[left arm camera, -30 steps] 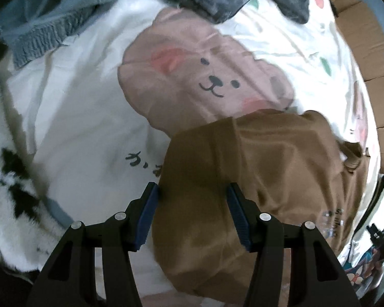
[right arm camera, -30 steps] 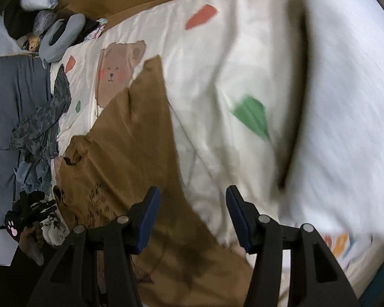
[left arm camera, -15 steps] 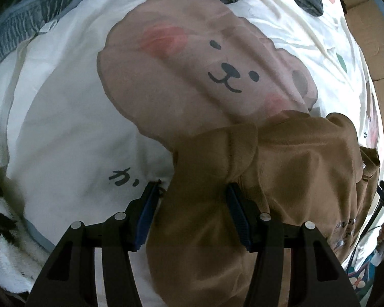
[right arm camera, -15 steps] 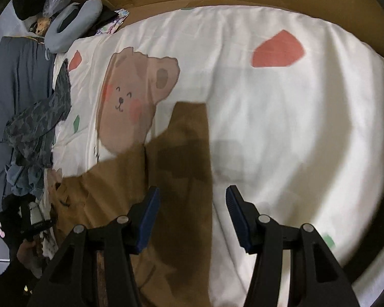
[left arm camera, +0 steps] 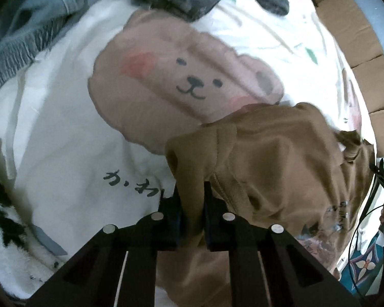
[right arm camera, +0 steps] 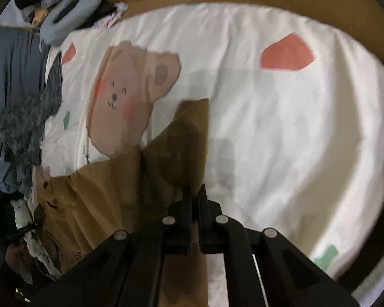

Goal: Fold clothes

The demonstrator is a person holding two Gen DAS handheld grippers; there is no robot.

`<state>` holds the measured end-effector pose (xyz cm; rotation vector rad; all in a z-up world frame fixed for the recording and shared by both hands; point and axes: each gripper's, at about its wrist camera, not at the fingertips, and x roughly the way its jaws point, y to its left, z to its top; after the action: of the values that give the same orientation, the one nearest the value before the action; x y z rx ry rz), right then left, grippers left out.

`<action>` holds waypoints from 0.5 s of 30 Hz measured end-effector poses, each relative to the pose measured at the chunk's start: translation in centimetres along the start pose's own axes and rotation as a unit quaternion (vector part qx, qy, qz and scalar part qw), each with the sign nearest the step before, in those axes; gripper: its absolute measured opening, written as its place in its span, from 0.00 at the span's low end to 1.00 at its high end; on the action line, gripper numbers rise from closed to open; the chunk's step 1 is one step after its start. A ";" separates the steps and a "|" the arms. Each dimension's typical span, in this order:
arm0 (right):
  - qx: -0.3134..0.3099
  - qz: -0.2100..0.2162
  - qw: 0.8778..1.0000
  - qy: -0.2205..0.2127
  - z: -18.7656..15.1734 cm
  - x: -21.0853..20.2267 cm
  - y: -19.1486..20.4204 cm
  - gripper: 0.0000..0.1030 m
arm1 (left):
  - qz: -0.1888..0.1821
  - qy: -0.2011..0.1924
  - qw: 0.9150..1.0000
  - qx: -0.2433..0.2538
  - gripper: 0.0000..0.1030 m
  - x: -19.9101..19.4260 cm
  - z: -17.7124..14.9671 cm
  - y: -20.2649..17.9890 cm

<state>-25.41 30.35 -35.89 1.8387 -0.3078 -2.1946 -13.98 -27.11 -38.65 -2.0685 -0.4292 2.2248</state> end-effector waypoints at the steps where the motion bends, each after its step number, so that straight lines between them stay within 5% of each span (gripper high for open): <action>1: 0.006 -0.001 1.000 -0.006 0.0 -0.9 -0.2 0.03 | 0.000 -0.005 1.000 0.004 0.11 -0.4 0.0 -0.1; 15: 0.097 -0.057 0.992 -0.060 -4.0 -10.3 -7.8 0.03 | -0.043 -0.073 0.994 0.070 0.10 -6.0 3.0 -2.6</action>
<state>-20.28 41.11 -29.52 1.8661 -0.4664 -2.4354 -16.76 -26.54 -32.07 -1.7919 -0.3545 2.2931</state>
